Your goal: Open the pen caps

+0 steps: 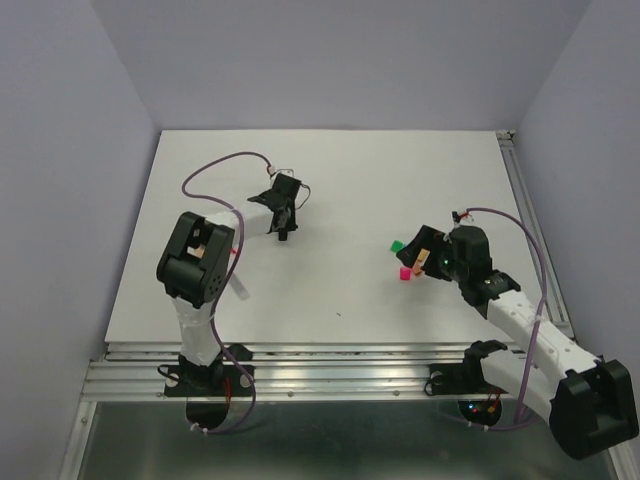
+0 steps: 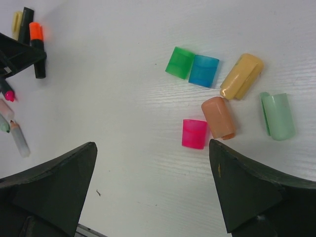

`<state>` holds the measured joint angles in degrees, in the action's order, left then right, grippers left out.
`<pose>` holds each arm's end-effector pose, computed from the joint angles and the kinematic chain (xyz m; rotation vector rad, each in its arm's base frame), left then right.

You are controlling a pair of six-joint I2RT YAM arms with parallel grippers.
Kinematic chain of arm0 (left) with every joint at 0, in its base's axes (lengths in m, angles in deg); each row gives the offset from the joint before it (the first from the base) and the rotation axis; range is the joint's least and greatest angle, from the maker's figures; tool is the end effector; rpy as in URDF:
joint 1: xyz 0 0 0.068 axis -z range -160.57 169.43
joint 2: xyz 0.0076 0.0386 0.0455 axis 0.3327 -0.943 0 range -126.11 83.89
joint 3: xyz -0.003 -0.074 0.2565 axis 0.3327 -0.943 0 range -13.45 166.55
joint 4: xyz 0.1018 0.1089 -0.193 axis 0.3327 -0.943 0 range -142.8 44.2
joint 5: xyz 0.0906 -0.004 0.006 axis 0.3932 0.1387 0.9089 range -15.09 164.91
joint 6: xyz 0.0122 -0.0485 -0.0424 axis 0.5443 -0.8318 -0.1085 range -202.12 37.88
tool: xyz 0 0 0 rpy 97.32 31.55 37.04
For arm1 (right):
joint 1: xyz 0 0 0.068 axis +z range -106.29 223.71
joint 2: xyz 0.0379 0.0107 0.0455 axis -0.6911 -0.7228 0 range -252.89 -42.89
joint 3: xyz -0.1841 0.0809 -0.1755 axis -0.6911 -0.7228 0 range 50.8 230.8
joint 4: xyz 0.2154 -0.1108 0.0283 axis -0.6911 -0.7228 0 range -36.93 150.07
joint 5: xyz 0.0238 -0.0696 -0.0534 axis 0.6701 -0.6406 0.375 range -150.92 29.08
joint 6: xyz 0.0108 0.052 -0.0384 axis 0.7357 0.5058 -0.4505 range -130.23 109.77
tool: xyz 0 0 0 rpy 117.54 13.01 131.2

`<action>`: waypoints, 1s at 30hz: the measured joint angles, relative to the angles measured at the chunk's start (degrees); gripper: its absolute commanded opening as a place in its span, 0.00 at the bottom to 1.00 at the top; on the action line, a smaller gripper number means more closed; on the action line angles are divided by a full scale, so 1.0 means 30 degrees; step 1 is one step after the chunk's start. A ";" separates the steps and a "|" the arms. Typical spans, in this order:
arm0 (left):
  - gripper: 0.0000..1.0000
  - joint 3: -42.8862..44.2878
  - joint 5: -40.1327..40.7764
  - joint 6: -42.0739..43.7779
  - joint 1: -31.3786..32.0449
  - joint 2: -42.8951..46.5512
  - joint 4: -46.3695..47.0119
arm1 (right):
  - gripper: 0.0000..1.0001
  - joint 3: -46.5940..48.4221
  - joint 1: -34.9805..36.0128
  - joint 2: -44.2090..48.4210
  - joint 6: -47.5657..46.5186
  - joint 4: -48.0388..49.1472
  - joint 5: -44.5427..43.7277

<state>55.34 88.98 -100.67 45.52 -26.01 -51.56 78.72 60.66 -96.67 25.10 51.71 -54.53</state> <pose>0.3670 -0.1657 0.1621 0.0405 2.3586 -0.0848 0.1905 0.0641 0.2065 0.2918 2.2167 0.6332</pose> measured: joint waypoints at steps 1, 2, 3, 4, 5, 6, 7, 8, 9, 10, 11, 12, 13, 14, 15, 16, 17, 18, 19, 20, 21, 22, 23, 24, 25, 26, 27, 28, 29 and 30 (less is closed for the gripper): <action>0.00 -0.0306 -0.0197 0.0022 0.0029 0.0248 0.0066 | 1.00 -0.0095 0.0000 0.0131 -0.0022 0.0131 0.0248; 0.00 -0.0794 -0.0495 0.0058 0.0073 0.0750 0.0058 | 1.00 -0.0168 0.0000 0.0262 -0.0044 0.0219 0.0372; 0.00 -0.1326 -0.0729 0.0146 0.0219 0.1341 0.0124 | 1.00 -0.0248 0.0000 0.0386 -0.0066 0.0350 0.0634; 0.00 -0.2011 -0.1195 0.0226 0.0481 0.2135 0.0131 | 1.00 -0.0277 0.0000 0.0546 -0.0073 0.0466 0.0998; 0.00 -0.2521 -0.1457 0.0284 0.0743 0.2849 0.0211 | 1.00 -0.0277 0.0000 0.0685 -0.0073 0.0678 0.1399; 0.00 -0.3133 -0.2098 0.0364 0.1180 0.3803 0.0379 | 1.00 -0.0284 0.0000 0.0787 -0.0058 0.0903 0.1734; 0.00 -0.3657 -0.2878 0.0350 0.1647 0.4809 0.0758 | 1.00 -0.0291 0.0000 0.0940 0.0022 0.1282 0.2266; 0.00 -0.4262 -0.3861 0.0277 0.2018 0.5901 0.1435 | 1.00 -0.0291 0.0000 0.1071 0.0189 0.1727 0.2790; 0.00 -0.4743 -0.4677 0.0219 0.2310 0.6703 0.2127 | 1.00 -0.0291 0.0000 0.1151 0.0357 0.2091 0.3147; 0.00 -0.5319 -0.5537 0.0022 0.2732 0.7737 0.2980 | 1.00 -0.0291 0.0000 0.1173 0.0583 0.2382 0.3461; 0.00 -0.5858 -0.6193 -0.0262 0.3053 0.8553 0.3825 | 1.00 -0.0291 0.0000 0.1173 0.0860 0.2798 0.3832; 0.00 -0.6193 -0.6411 -0.0423 0.3344 0.9085 0.4262 | 1.00 -0.0291 0.0000 0.1166 0.1020 0.3024 0.4051; 0.00 -0.6557 -0.6382 -0.0729 0.3956 0.9602 0.4794 | 1.00 -0.0291 0.0000 0.1137 0.1246 0.3271 0.4313; 0.00 -0.6717 -0.6397 -0.0962 0.4218 0.9814 0.5064 | 1.00 -0.0291 0.0000 0.1115 0.1413 0.3410 0.4466; 0.00 -0.7060 -0.6324 -0.1297 0.4954 1.0105 0.5523 | 1.00 -0.0277 0.0000 0.0991 0.1632 0.3592 0.4634; 0.00 -0.7198 -0.6251 -0.1472 0.5319 1.0178 0.5676 | 1.00 -0.0277 0.0000 0.0874 0.1858 0.3694 0.4801; 0.00 -0.7373 -0.6178 -0.1792 0.5821 1.0207 0.5880 | 1.00 -0.0277 0.0000 0.0772 0.2069 0.3825 0.4903; 0.00 -0.7715 -0.6054 -0.2178 0.6499 1.0236 0.6105 | 1.00 -0.0277 0.0000 0.0707 0.2295 0.3963 0.4983; 0.00 -0.7868 -0.5952 -0.2331 0.6958 1.0258 0.6120 | 1.00 -0.0277 0.0007 0.0678 0.2477 0.4109 0.5042; 0.00 -0.8007 -0.5763 -0.2470 0.7424 1.0280 0.6135 | 1.00 -0.0277 0.0066 0.0663 0.2747 0.4291 0.5078; 0.00 -0.8167 -0.5479 -0.2601 0.7985 1.0324 0.6113 | 1.00 -0.0277 0.0168 0.0648 0.2900 0.4444 0.5078; 0.00 -0.8255 -0.5217 -0.2725 0.8451 1.0360 0.6120 | 1.00 -0.0270 0.0306 0.0627 0.3133 0.4626 0.5071; 0.00 -0.8284 -0.5064 -0.2820 0.8830 1.0404 0.6113 | 1.00 -0.0240 0.0525 0.0539 0.3271 0.4736 0.5071; 0.00 -0.8298 -0.4969 -0.2892 0.9122 1.0462 0.6113 | 1.00 -0.0189 0.0714 0.0466 0.3330 0.4743 0.4983; 0.00 -0.8306 -0.4860 -0.2965 0.9289 1.0542 0.6113 | 1.00 -0.0066 0.1013 0.0255 0.3373 0.4758 0.4925; 0.00 -0.8306 -0.4743 -0.3016 0.9369 1.0615 0.6120 | 0.99 0.0087 0.1304 0.0022 0.3388 0.4721 0.4816; 0.00 -0.8306 -0.4532 -0.3060 0.9442 1.0732 0.6127 | 0.98 0.0321 0.1698 -0.0291 0.3395 0.4634 0.4612; 0.00 -0.8306 -0.4357 -0.3075 0.9573 1.0826 0.6120 | 0.97 0.0583 0.2076 -0.0656 0.3410 0.4575 0.4284; 0.00 -0.8306 -0.4102 -0.3082 0.9639 1.0914 0.6120 | 0.95 0.0743 0.2244 -0.0845 0.3461 0.4561 0.4189; 0.00 -0.8306 -0.3869 -0.3075 0.9763 1.1030 0.6127 | 0.92 0.0984 0.2601 -0.1246 0.3475 0.4568 0.3978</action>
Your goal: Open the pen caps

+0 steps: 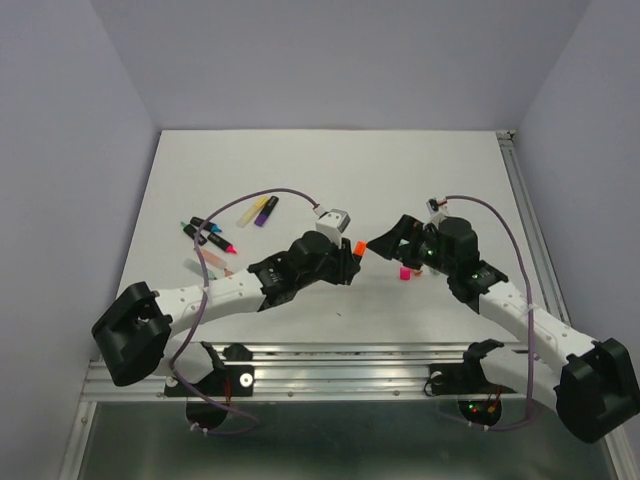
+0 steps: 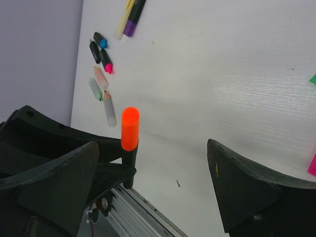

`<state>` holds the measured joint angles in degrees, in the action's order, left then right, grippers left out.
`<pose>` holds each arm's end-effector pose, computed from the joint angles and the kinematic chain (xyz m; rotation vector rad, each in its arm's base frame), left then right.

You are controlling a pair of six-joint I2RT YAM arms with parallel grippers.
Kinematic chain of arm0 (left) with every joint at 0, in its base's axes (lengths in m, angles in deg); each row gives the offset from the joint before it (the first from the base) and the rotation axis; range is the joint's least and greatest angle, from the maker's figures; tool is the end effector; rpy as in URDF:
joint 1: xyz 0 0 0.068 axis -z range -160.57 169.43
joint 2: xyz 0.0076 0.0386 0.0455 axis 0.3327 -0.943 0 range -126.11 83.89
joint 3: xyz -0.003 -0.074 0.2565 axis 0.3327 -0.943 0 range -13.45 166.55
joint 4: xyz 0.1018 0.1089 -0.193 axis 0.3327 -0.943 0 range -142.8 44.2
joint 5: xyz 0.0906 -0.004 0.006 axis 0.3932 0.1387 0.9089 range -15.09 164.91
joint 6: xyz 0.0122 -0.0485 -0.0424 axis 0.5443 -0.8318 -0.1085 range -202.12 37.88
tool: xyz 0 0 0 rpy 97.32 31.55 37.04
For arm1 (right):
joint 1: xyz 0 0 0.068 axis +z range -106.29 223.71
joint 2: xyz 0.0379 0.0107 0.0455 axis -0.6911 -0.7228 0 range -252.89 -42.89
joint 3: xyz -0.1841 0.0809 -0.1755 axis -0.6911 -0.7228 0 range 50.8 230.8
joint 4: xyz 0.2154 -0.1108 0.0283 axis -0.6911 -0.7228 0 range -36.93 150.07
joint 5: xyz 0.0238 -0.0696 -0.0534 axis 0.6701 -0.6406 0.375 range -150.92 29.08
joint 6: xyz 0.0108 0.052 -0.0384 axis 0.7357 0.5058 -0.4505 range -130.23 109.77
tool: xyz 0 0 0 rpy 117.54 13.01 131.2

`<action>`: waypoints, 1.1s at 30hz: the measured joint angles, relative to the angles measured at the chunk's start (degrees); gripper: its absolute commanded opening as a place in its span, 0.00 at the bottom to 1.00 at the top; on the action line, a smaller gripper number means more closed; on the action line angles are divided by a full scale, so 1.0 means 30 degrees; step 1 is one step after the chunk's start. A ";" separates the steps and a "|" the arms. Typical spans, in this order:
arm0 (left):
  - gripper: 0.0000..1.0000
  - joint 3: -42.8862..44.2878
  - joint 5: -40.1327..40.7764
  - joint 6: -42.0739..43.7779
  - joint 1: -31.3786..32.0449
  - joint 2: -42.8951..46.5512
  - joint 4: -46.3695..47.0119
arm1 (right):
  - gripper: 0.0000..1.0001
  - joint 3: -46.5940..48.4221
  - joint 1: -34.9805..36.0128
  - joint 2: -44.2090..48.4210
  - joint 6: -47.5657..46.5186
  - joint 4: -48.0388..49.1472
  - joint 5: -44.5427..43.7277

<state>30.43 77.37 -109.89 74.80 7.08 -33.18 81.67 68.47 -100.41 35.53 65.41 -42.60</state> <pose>0.1731 -0.2466 0.2486 0.4570 1.9871 -0.9091 0.1976 0.1091 0.2386 0.1539 2.0893 1.0957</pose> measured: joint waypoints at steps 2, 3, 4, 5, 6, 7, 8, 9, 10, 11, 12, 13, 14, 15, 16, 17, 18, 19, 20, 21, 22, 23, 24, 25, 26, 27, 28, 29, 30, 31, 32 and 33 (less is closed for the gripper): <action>0.00 0.0000 0.0386 0.0022 0.0248 0.0138 0.0007 | 0.88 0.0226 0.0459 -0.0459 0.0131 0.0051 -0.0321; 0.00 0.0000 0.0474 0.0029 0.0342 0.0160 0.0000 | 0.86 0.0357 0.0714 -0.0729 0.0124 0.0080 -0.0459; 0.00 0.0000 0.0612 0.0080 0.0481 0.0160 0.0000 | 0.84 0.0474 0.0991 -0.1056 0.0109 0.0080 -0.0539; 0.00 0.0000 0.0678 0.0095 0.0532 0.0160 -0.0007 | 0.81 0.0656 0.1231 -0.1377 0.0117 0.0080 -0.0627; 0.00 0.0000 0.0787 0.0109 0.0685 0.0160 -0.0036 | 0.78 0.0823 0.1450 -0.1690 0.0117 0.0080 -0.0707; 0.00 0.0000 0.0860 0.0160 0.0780 0.0160 -0.0044 | 0.73 0.1027 0.1668 -0.1982 0.0138 0.0080 -0.0882; 0.00 0.0000 0.0925 0.0219 0.0874 0.0160 -0.0051 | 0.70 0.1209 0.1858 -0.2251 0.0131 0.0080 -0.1020; 0.00 0.0000 0.0984 0.0262 0.0962 0.0160 -0.0051 | 0.66 0.1421 0.2040 -0.2514 0.0109 0.0095 -0.1137; 0.00 0.0000 0.1064 0.0342 0.1064 0.0160 -0.0058 | 0.61 0.1596 0.2193 -0.2725 0.0131 0.0117 -0.1275; 0.00 0.0000 0.1115 0.0386 0.1144 0.0160 -0.0066 | 0.58 0.1676 0.2288 -0.2849 0.0117 0.0138 -0.1333; 0.00 0.0007 0.1188 0.0444 0.1231 0.0153 -0.0080 | 0.53 0.1792 0.2412 -0.3031 0.0131 0.0226 -0.1413; 0.00 0.0007 0.1239 0.0466 0.1275 0.0153 -0.0080 | 0.50 0.1865 0.2463 -0.3191 0.0124 0.0262 -0.1464; 0.00 0.0007 0.1297 0.0517 0.1311 0.0153 -0.0087 | 0.47 0.1909 0.2521 -0.3308 0.0182 0.0270 -0.1486; 0.00 0.0007 0.1384 0.0561 0.1348 0.0146 -0.0095 | 0.42 0.1938 0.2557 -0.3453 0.0211 0.0350 -0.1486; 0.00 0.0007 0.1464 0.0605 0.1362 0.0146 -0.0102 | 0.38 0.1938 0.2616 -0.3541 0.0219 0.0393 -0.1494; 0.00 0.0015 0.1574 0.0634 0.1377 0.0138 -0.0102 | 0.36 0.1938 0.2652 -0.3592 0.0306 0.0386 -0.1523; 0.00 0.0029 0.1690 0.0663 0.1384 0.0124 -0.0138 | 0.28 0.1938 0.2681 -0.3621 0.0364 0.0401 -0.1523; 0.00 0.0036 0.1778 0.0685 0.1384 0.0087 -0.0138 | 0.24 0.1938 0.2732 -0.3628 0.0408 0.0452 -0.1523; 0.00 0.0044 0.1880 0.0699 0.1384 0.0029 -0.0146 | 0.19 0.1938 0.2776 -0.3628 0.0503 0.0525 -0.1537; 0.00 0.0051 0.1953 0.0714 0.1392 -0.0022 -0.0160 | 0.08 0.1945 0.2790 -0.3621 0.0590 0.0583 -0.1552; 0.00 0.0051 0.2033 0.0721 0.1406 -0.0051 -0.0160 | 0.02 0.1945 0.2798 -0.3628 0.0641 0.0612 -0.1574; 0.00 0.0051 0.2106 0.0721 0.1421 -0.0058 -0.0160 | 0.01 0.1945 0.2849 -0.3628 0.0707 0.0583 -0.1639; 0.00 0.0051 0.2186 0.0714 0.1435 -0.0058 -0.0160 | 0.01 0.1945 0.2856 -0.3628 0.0780 0.0583 -0.1727; 0.00 0.0051 0.2259 0.0714 0.1443 -0.0058 -0.0160 | 0.01 0.1960 0.2892 -0.3628 0.0838 0.0576 -0.1967; 0.00 0.0051 0.2382 0.0670 0.1501 -0.0058 -0.0160 | 0.01 0.1982 0.2900 -0.3628 0.0874 0.0532 -0.2113; 0.00 0.0051 0.2630 0.0539 0.1552 -0.0058 -0.0153 | 0.01 0.2025 0.2900 -0.3628 0.0918 0.0466 -0.2390; 0.00 0.0051 0.3096 0.0284 0.1727 -0.0058 -0.0138 | 0.01 0.2091 0.2900 -0.3636 0.0969 0.0415 -0.2739; 0.00 0.0051 0.3242 0.0226 0.1800 -0.0058 -0.0124 | 0.01 0.2164 0.2900 -0.3657 0.1093 0.0342 -0.2958; 0.00 0.0051 0.3716 0.0036 0.2004 -0.0058 -0.0102 | 0.01 0.2259 0.2929 -0.3716 0.1151 0.0313 -0.3169; 0.00 0.0051 0.4044 -0.0160 0.2149 -0.0058 -0.0087 | 0.01 0.2404 0.3045 -0.3818 0.1268 0.0204 -0.3526; 0.00 0.0029 0.4299 -0.0321 0.2244 -0.0058 -0.0036 | 0.01 0.2652 0.3126 -0.3949 0.1355 -0.0007 -0.3861; 0.00 -0.0058 0.4779 -0.0619 0.2419 -0.0058 0.0109 | 0.01 0.2820 0.3177 -0.4029 0.1428 -0.0197 -0.4138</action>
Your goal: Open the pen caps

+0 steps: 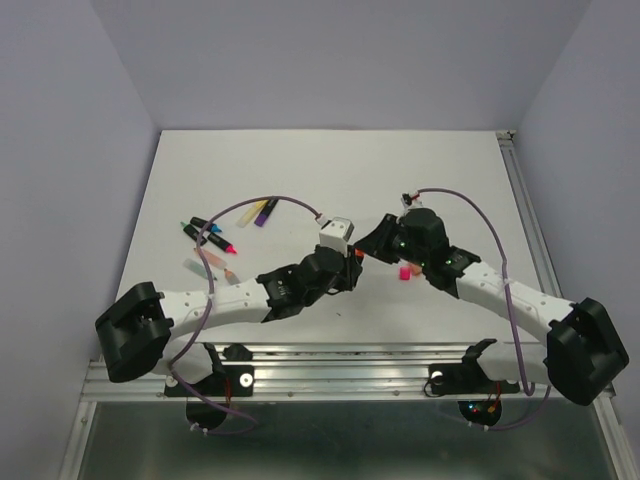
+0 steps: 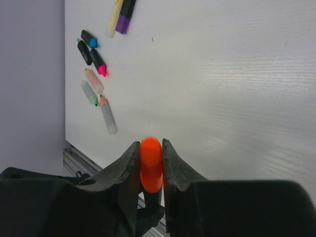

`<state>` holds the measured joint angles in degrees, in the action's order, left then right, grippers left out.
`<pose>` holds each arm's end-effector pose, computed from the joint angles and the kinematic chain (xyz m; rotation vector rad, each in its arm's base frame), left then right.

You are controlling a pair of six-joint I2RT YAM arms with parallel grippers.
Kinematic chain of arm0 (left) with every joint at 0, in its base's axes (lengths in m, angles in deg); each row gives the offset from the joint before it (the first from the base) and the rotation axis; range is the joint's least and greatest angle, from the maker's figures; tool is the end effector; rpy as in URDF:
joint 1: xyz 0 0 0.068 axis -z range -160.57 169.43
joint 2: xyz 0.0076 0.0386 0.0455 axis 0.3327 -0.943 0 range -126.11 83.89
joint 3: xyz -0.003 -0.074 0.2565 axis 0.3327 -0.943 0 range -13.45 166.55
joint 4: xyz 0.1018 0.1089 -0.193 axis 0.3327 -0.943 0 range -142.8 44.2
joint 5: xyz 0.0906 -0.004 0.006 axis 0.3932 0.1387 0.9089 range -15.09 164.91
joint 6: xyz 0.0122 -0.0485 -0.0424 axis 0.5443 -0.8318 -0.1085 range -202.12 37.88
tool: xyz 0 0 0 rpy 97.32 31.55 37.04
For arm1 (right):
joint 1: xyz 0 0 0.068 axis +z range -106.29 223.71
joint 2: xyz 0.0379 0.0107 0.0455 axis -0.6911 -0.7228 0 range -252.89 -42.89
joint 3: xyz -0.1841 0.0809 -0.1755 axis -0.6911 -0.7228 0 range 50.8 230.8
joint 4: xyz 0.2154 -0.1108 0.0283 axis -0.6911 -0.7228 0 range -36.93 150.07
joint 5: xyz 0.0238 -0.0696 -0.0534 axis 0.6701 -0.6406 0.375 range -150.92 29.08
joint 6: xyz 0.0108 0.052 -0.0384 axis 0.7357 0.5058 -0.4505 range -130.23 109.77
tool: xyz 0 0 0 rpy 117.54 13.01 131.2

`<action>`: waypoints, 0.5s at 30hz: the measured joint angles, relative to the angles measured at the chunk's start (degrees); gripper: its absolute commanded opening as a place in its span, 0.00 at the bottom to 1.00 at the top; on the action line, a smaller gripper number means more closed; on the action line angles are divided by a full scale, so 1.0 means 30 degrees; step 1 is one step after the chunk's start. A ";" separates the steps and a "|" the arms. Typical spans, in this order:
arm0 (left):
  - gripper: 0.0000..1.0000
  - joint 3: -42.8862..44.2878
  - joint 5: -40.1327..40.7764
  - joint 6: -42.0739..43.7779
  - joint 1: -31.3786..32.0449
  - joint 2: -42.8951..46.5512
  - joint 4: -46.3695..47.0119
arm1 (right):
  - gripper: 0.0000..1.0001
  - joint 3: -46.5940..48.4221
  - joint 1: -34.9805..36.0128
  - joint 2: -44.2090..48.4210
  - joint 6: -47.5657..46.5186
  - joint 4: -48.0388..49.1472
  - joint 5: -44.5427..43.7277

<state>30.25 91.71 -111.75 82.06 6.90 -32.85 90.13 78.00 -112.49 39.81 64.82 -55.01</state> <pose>0.1510 -0.2591 0.2480 0.3681 1.9590 -0.7917 0.2190 0.1558 0.2391 0.2276 2.1608 1.0026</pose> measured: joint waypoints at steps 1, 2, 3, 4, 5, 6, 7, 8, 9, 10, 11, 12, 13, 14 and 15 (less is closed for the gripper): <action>0.00 -0.0087 0.0364 -0.0240 0.0146 0.0000 0.0204 | 0.01 0.0342 0.0117 -0.0131 0.0080 -0.0481 -0.0408; 0.00 -0.0233 0.0896 -0.0503 0.0379 0.0000 0.0444 | 0.01 0.0634 0.0182 -0.0233 0.0138 -0.0925 -0.0663; 0.00 -0.0430 0.1676 -0.0874 0.0670 0.0007 0.0750 | 0.01 0.0933 0.0197 -0.0350 0.0175 -0.1362 -0.0780; 0.00 -0.0546 0.2463 -0.1319 0.1013 0.0007 0.0969 | 0.01 0.1275 0.0197 -0.0488 0.0219 -0.1851 -0.0831; 0.00 -0.0648 0.3337 -0.1807 0.1413 0.0007 0.1115 | 0.01 0.1654 0.0197 -0.0707 0.0255 -0.2368 -0.0816; 0.00 -0.0765 0.3912 -0.2193 0.1741 0.0007 0.1217 | 0.01 0.1982 0.0197 -0.0882 0.0270 -0.2856 -0.0736; 0.00 -0.0976 0.4619 -0.2849 0.2098 0.0007 0.1377 | 0.01 0.2295 0.0131 -0.1086 0.0262 -0.3359 -0.0517; 0.00 -0.1137 0.5151 -0.3308 0.2324 0.0007 0.1552 | 0.01 0.2652 -0.0066 -0.1384 0.0277 -0.3912 -0.0058; 0.00 -0.1224 0.5005 -0.3723 0.2601 0.0036 0.1217 | 0.01 0.3038 -0.0342 -0.1792 0.0233 -0.3934 -0.0466; 0.00 -0.1596 0.5013 -0.4189 0.3249 0.0109 0.0692 | 0.01 0.3672 -0.1290 -0.2346 0.0197 -0.3701 -0.0911; 0.00 -0.1902 0.4794 -0.4481 0.3934 0.0095 0.0117 | 0.01 0.4430 -0.2288 -0.2812 0.0138 -0.3300 -0.1494; 0.00 -0.2142 0.4634 -0.4714 0.4575 0.0000 -0.0357 | 0.01 0.5005 -0.3279 -0.3206 0.0080 -0.2965 -0.1872; 0.00 -0.2361 0.4386 -0.4954 0.5413 -0.0124 -0.1013 | 0.01 0.5530 -0.4065 -0.3432 -0.0036 -0.2688 -0.2186; 0.00 -0.2470 0.4226 -0.5180 0.5960 -0.0219 -0.1530 | 0.01 0.6171 -0.4838 -0.3592 -0.0146 -0.2390 -0.2812; 0.00 -0.2477 0.4095 -0.5391 0.6302 -0.0248 -0.2025 | 0.01 0.6564 -0.5326 -0.3592 -0.0313 -0.2178 -0.3089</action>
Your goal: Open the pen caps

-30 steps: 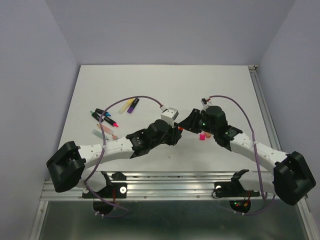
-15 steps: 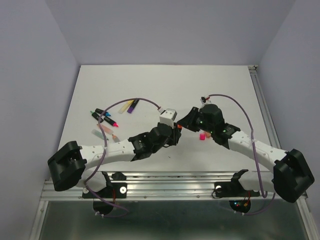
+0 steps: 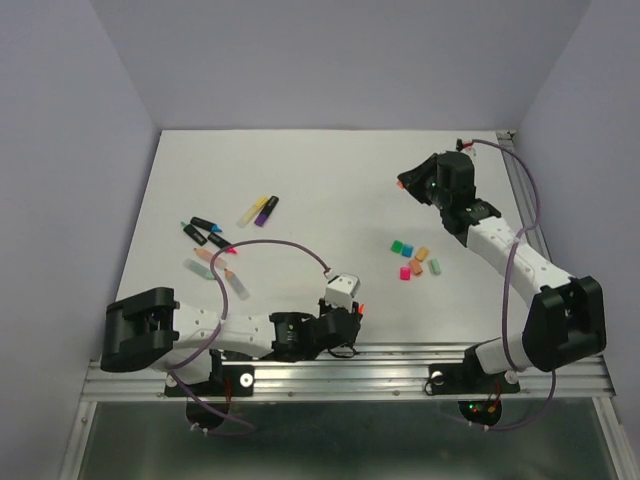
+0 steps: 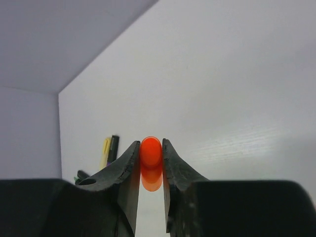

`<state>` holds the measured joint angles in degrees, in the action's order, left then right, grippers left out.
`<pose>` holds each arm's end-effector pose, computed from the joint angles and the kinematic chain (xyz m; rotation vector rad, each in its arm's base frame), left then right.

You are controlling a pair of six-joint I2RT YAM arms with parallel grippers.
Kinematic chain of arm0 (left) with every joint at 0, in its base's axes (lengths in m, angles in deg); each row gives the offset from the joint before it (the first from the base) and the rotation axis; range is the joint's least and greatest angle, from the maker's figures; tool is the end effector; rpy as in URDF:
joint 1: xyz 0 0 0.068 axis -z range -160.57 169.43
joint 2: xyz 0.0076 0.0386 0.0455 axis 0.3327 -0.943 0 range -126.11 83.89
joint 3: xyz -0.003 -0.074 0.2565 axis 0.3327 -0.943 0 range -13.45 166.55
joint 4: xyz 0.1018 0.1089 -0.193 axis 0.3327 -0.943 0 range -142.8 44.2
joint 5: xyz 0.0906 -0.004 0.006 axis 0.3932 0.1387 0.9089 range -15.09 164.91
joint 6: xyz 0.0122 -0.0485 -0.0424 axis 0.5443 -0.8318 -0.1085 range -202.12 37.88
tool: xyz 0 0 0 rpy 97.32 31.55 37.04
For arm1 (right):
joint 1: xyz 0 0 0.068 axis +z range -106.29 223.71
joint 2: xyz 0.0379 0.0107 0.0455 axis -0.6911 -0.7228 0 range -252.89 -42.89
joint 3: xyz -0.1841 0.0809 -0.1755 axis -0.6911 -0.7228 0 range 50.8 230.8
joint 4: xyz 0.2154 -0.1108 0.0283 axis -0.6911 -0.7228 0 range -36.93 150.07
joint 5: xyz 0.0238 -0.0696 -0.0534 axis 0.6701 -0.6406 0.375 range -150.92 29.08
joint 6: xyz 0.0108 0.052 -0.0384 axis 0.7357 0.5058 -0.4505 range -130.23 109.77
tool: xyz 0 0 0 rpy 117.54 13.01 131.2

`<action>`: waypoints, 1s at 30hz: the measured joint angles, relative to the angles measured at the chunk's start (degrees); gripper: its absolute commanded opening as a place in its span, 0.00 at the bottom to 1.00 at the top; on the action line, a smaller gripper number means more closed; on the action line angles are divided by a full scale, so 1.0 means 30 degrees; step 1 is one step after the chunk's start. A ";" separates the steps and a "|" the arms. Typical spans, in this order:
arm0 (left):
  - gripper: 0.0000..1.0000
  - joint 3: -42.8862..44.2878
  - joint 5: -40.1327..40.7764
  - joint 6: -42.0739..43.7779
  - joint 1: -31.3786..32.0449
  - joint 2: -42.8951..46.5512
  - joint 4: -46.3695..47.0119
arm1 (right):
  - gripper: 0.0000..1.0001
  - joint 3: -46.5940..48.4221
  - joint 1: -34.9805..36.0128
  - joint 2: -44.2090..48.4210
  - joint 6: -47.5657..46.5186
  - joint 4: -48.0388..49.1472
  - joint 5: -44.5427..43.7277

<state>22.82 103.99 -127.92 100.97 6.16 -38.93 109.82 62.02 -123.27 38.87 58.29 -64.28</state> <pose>0.0649 -0.2657 0.1933 0.3847 2.1551 -0.7714 0.3093 0.0992 0.2920 0.5804 1.9588 0.6985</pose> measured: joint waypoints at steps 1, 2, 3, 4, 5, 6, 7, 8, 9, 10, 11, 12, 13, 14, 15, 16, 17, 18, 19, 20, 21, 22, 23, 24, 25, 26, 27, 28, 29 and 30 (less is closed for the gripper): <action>0.00 0.0000 -0.0022 -0.0117 0.0153 0.0000 -0.0189 | 0.01 0.0270 -0.0197 0.0015 -0.0095 0.0124 -0.0124; 0.00 0.0000 -0.0058 -0.0313 0.0306 0.0058 -0.0415 | 0.01 0.0605 -0.0372 0.0036 -0.0270 0.0299 -0.0226; 0.00 0.0000 -0.0066 -0.0437 0.0328 0.0102 -0.0503 | 0.01 0.0838 -0.0408 0.0036 -0.0430 0.0357 -0.0219; 0.00 0.0000 -0.0022 -0.0532 0.0328 0.0189 -0.0641 | 0.01 0.1064 -0.0452 0.0036 -0.0619 0.0401 -0.0204; 0.00 0.0000 0.0044 -0.0627 0.0328 0.0342 -0.0816 | 0.01 0.1188 -0.0452 0.0036 -0.0882 0.0401 -0.0160; 0.00 0.0000 0.0124 -0.0678 0.0313 0.0539 -0.0984 | 0.01 0.1231 -0.0452 0.0036 -0.1122 0.0393 0.0000; 0.00 0.0051 0.0335 -0.0692 0.0313 0.0852 -0.1202 | 0.01 0.1231 -0.0452 0.0036 -0.1443 0.0270 0.0168; 0.00 0.0204 0.0576 -0.0721 0.0313 0.1158 -0.1479 | 0.01 0.1224 -0.0452 0.0036 -0.1632 0.0153 0.0291; 0.00 0.0328 0.0729 -0.0729 0.0299 0.1275 -0.1661 | 0.01 0.1049 -0.0452 0.0036 -0.1902 0.0197 0.0437; 0.00 0.0750 0.1020 -0.0772 0.0124 0.1472 -0.2062 | 0.01 0.0568 -0.0452 0.0211 -0.2186 0.0284 0.0612; 0.00 0.1071 0.1144 -0.0801 0.0036 0.1523 -0.2259 | 0.01 0.0087 -0.0452 0.0386 -0.2346 0.0270 0.0648; 0.00 0.1457 0.1224 -0.0838 -0.0226 0.1552 -0.2506 | 0.01 -0.0568 -0.0452 0.0583 -0.2630 0.0262 0.0714; 0.00 0.1785 0.1304 -0.0867 -0.0568 0.1559 -0.2703 | 0.01 -0.1392 -0.0452 0.0787 -0.2914 0.0321 0.0838; 0.00 0.2135 0.1435 -0.0984 -0.1144 0.1566 -0.2943 | 0.01 -0.1996 -0.0452 0.0896 -0.3147 0.0211 0.0976; 0.00 0.2324 0.1501 -0.1093 -0.1719 0.1581 -0.3213 | 0.01 -0.2630 -0.0452 0.0896 -0.3475 0.0146 0.1282; 0.00 0.2419 0.1603 -0.1188 -0.2178 0.1581 -0.3497 | 0.02 -0.3198 -0.0459 0.0838 -0.3876 -0.0102 0.1647; 0.00 0.2470 0.1610 -0.1319 -0.2841 0.1596 -0.3781 | 0.03 -0.3519 -0.0459 0.0758 -0.4116 -0.0284 0.1894; 0.00 0.2470 0.1647 -0.1428 -0.3439 0.1596 -0.4131 | 0.04 -0.3723 -0.0459 0.0670 -0.4320 -0.0277 0.2135; 0.00 0.2470 0.1617 -0.1617 -0.4240 0.1596 -0.4612 | 0.04 -0.4065 -0.0452 0.0583 -0.4524 -0.0291 0.2506; 0.00 0.2470 0.1603 -0.1829 -0.4962 0.1596 -0.5115 | 0.04 -0.4386 -0.0452 0.0495 -0.4765 -0.0262 0.2827; 0.00 0.2470 0.1588 -0.1960 -0.5493 0.1596 -0.5413 | 0.04 -0.4612 -0.0452 0.0437 -0.4903 -0.0153 0.3053; 0.00 0.2470 0.1617 -0.2193 -0.6390 0.1596 -0.6033 | 0.05 -0.5034 -0.0452 0.0386 -0.5107 -0.0102 0.3373; 0.00 0.2470 0.1676 -0.2448 -0.7147 0.1596 -0.6564 | 0.06 -0.5260 -0.0444 0.0342 -0.5260 -0.0102 0.3526; 0.00 0.2470 0.1676 -0.2579 -0.7482 0.1596 -0.6768 | 0.06 -0.5530 -0.0444 0.0284 -0.5457 -0.0124 0.3723; 0.00 0.2463 0.1668 -0.2747 -0.8021 0.1617 -0.7184 | 0.06 -0.5676 -0.0430 0.0204 -0.5617 -0.0175 0.3796; 0.00 0.2463 0.1668 -0.2929 -0.8459 0.1632 -0.7526 | 0.06 -0.5727 -0.0335 0.0131 -0.5734 -0.0175 0.3803; 0.00 0.2448 0.1581 -0.3016 -0.8823 0.1661 -0.7730 | 0.06 -0.5785 -0.0291 0.0036 -0.6018 -0.0197 0.3803; 0.00 0.2419 0.1443 -0.3162 -0.9420 0.1683 -0.8058 | 0.06 -0.5807 -0.0204 -0.0044 -0.6229 -0.0240 0.3767; 0.00 0.2412 0.1311 -0.3228 -0.9930 0.1683 -0.8262 | 0.08 -0.5807 -0.0138 -0.0131 -0.6397 -0.0306 0.3759; 0.00 0.2404 0.1209 -0.3286 -1.0433 0.1683 -0.8422 | 0.09 -0.5807 0.0007 -0.0262 -0.6608 -0.0379 0.3745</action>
<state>30.03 107.62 -137.78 69.67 11.21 -64.19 92.40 62.04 -124.06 19.05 57.15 -53.04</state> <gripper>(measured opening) 0.386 0.253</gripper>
